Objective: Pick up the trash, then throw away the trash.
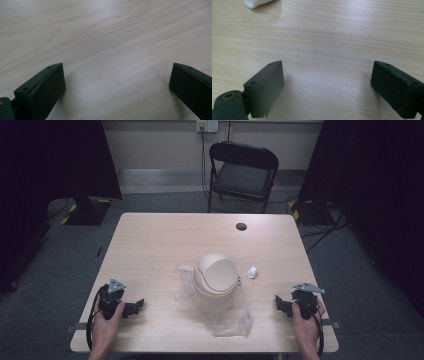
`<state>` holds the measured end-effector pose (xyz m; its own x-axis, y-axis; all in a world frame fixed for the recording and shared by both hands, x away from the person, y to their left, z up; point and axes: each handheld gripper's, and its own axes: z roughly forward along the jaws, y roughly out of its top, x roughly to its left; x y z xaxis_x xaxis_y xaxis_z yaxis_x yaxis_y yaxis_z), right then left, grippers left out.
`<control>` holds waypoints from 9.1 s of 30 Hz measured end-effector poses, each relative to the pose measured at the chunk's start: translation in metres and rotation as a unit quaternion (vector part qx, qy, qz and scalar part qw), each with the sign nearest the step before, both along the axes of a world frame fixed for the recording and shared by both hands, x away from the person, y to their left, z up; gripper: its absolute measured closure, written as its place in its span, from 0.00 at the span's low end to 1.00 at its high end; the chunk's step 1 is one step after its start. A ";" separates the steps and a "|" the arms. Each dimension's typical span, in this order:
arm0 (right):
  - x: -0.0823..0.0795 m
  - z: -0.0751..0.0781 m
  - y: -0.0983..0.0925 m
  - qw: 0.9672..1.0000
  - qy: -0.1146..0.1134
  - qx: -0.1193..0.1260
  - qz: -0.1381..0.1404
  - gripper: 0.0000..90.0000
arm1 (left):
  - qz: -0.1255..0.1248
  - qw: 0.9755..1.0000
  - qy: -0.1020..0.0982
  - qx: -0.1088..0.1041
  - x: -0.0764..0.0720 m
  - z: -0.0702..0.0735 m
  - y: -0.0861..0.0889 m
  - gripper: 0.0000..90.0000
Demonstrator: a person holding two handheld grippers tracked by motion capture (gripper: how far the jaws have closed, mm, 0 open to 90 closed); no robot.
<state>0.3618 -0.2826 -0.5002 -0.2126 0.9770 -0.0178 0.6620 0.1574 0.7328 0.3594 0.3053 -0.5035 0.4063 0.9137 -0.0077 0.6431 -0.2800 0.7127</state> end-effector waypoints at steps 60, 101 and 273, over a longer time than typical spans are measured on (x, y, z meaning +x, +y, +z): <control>-0.012 0.121 0.108 0.966 -0.052 0.075 0.243 0.16 | 0.002 1.000 -0.001 0.000 0.000 0.000 0.000 0.00; 0.047 0.101 0.155 0.966 -0.012 0.070 0.248 0.16 | 0.003 1.000 -0.001 0.000 0.000 0.000 0.000 0.00; -0.004 0.142 0.111 0.944 -0.053 0.123 0.303 0.62 | 0.002 1.000 0.000 -0.001 0.000 0.000 -0.001 0.00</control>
<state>0.3582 -0.1716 -0.3585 -0.7433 0.6540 0.1404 0.4253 0.3001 0.8539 0.3593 0.3048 -0.5036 0.4028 0.9153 -0.0087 0.6439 -0.2766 0.7134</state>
